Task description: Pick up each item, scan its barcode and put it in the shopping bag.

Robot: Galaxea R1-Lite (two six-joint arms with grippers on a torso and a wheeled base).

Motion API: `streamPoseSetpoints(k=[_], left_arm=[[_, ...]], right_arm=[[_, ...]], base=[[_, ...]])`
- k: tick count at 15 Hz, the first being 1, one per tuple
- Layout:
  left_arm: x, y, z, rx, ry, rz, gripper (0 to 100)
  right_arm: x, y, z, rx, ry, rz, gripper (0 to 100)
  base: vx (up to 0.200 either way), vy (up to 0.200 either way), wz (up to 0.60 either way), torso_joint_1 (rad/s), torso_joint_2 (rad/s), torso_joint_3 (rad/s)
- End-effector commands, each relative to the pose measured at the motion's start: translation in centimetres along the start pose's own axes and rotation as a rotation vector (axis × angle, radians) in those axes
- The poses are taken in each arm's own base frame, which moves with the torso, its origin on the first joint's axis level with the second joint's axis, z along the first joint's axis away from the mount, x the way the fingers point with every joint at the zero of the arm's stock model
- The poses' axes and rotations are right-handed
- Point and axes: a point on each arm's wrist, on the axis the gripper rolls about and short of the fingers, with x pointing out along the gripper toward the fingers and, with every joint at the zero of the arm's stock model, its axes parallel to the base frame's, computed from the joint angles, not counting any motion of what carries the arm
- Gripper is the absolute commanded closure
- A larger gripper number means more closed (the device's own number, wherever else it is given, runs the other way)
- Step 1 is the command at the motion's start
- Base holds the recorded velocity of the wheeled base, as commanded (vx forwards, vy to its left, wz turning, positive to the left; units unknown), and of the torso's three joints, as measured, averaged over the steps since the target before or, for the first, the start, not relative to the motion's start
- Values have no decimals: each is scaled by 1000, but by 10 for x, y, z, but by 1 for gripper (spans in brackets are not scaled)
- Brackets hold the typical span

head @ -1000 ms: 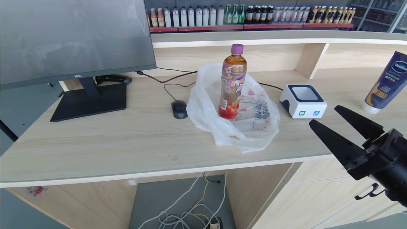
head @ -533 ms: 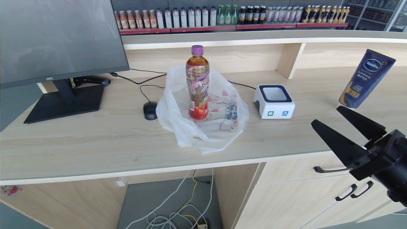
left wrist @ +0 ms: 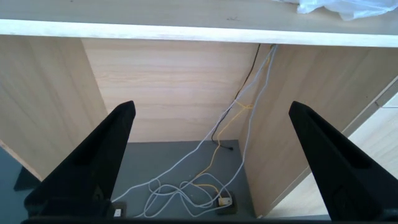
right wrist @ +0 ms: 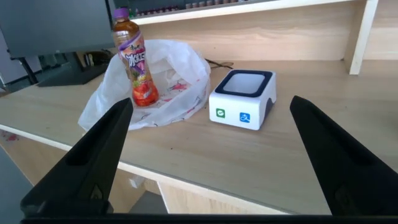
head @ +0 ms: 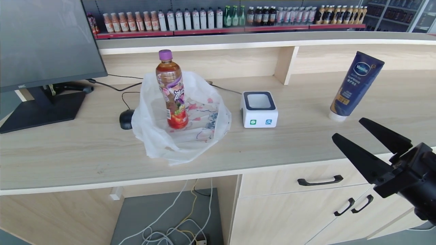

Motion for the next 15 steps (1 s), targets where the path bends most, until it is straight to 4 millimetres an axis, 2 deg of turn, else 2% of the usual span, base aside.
streamPoseSetpoints(k=[1,13,15], left_arm=[[0,0,0,0,0,0,0],[0,0,0,-2,0,2,0],[0,0,0,-2,0,3,0]], right_arm=[[0,0,-1,0,6,-1,0],[-10,2,-8,5,47,41,0],[-9,2,-9,3,53,45,0]], base=[[0,-200,0,7,7,2],[0,-200,0,4,1,2],[0,0,0,0,0,0]])
